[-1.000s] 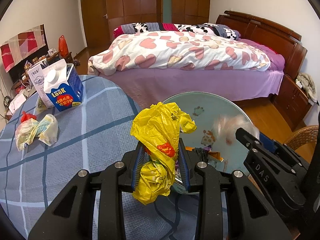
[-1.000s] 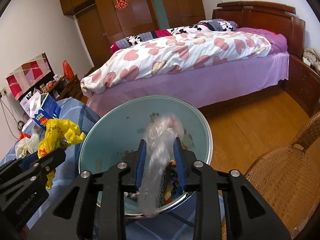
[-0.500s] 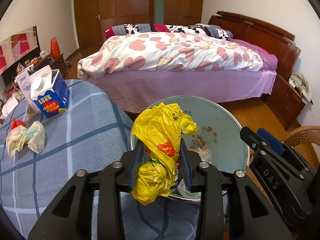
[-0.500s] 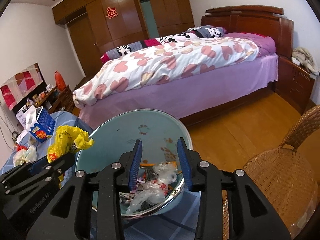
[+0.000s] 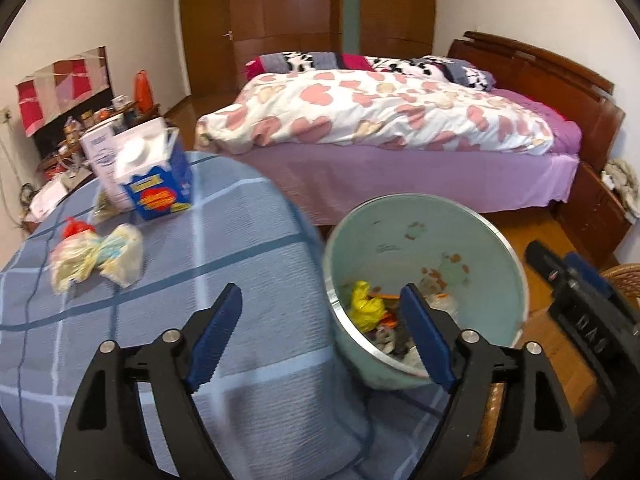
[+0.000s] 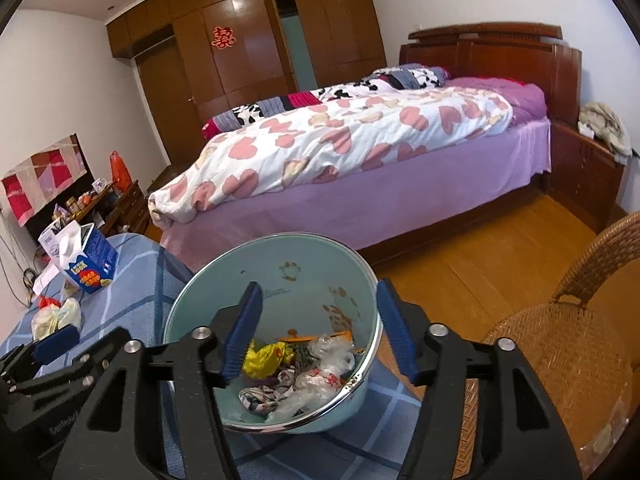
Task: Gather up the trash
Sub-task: 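Open the left tool over the teal bin, dropping the yellow bag, then move both open tools from the bin toward the remaining trash on the table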
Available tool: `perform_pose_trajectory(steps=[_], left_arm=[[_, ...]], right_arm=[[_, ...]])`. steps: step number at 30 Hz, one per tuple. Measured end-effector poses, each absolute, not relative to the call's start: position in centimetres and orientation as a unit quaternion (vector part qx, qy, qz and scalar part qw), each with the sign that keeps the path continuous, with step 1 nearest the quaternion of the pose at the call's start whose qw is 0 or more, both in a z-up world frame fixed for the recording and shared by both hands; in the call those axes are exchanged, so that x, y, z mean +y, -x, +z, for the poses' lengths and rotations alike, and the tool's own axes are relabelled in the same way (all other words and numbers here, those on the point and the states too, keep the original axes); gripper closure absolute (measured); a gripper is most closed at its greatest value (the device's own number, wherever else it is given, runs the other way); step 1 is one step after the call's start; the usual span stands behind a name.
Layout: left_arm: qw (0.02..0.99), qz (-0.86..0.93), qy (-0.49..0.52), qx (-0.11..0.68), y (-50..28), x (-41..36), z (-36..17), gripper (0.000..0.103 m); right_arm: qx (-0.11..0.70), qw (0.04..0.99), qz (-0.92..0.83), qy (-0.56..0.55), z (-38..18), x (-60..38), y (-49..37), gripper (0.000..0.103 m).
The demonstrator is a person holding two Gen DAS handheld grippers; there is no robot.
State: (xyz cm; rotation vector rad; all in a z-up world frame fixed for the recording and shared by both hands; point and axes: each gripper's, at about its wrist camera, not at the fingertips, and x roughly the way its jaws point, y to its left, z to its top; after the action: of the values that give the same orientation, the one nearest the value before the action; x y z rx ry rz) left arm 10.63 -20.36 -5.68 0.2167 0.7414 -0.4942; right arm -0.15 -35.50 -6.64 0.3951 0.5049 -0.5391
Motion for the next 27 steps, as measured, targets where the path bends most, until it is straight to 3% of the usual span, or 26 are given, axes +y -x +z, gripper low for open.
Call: perform_pose_trajectory(steps=[6, 8, 27], left_arm=[[0.905, -0.21, -0.101, 0.355, -10.4, -16.6, -5.6, 0.021], [0.909, -0.198, -0.092, 0.354, -10.5, -14.9, -5.3, 0.016], [0.917, -0.069, -0.072, 0.387, -12.0, -1.4, -7.4, 0.011]], right_arm=[[0.246, 0.924, -0.241, -0.164, -5.7, -33.0, -0.2, 0.032], [0.246, 0.93, -0.227, -0.153, -5.2, -31.6, -0.5, 0.032], [0.295, 0.944, -0.091, -0.114, -5.8, -20.0, -5.8, 0.032]])
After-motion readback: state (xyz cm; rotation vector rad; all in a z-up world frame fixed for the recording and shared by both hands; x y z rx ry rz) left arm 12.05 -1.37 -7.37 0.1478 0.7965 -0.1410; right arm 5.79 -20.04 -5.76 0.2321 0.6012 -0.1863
